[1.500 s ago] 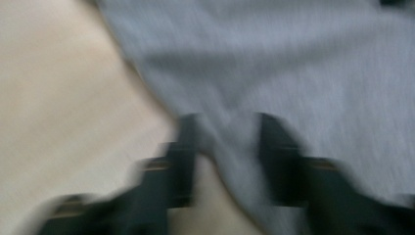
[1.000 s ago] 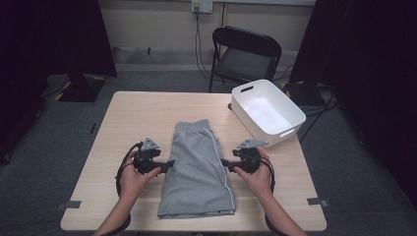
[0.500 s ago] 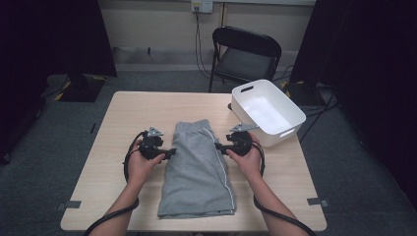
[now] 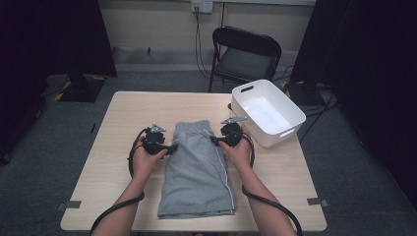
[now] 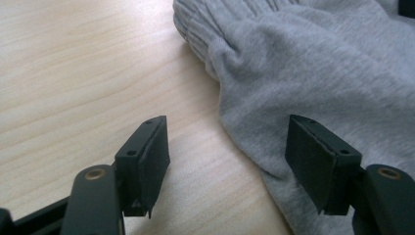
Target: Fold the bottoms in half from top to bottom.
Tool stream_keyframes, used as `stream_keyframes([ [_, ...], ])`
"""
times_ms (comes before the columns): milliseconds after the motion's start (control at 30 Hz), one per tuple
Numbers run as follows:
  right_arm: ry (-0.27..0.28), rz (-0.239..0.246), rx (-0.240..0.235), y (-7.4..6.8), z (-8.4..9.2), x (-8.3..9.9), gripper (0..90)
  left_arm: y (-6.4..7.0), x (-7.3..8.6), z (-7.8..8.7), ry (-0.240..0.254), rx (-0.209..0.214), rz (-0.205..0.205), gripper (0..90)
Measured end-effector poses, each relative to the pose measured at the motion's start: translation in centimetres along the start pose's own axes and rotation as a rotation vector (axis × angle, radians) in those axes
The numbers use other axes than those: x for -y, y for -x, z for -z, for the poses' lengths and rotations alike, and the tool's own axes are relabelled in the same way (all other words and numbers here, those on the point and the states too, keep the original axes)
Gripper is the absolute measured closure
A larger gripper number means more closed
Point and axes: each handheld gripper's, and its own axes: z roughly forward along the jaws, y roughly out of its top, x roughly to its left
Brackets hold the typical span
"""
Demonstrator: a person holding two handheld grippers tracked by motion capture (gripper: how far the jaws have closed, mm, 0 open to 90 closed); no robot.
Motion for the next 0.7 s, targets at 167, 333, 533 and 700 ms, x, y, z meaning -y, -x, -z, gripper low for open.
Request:
stream_keyframes([
  [167, -0.003, 0.003, -0.012, 0.0, -0.4, 0.9, 42.1, 0.1, 0.2, -0.2, -0.004, -0.003, 0.001, 32.4],
  [333, -0.011, 0.014, -0.021, -0.5, -0.9, 1.1, 43.9, 0.1, 0.4, -0.2, 0.008, -0.005, -0.013, 31.7],
  [533, -0.016, 0.015, -0.052, -0.9, -0.9, 1.1, 59.1, 0.4, 0.2, -0.4, -0.011, -0.013, -0.046, 30.8],
  [700, -0.031, 0.011, -0.060, -1.1, -0.9, 1.0, 61.2, 0.4, 0.6, -0.3, 0.012, -0.011, -0.046, 30.0],
])
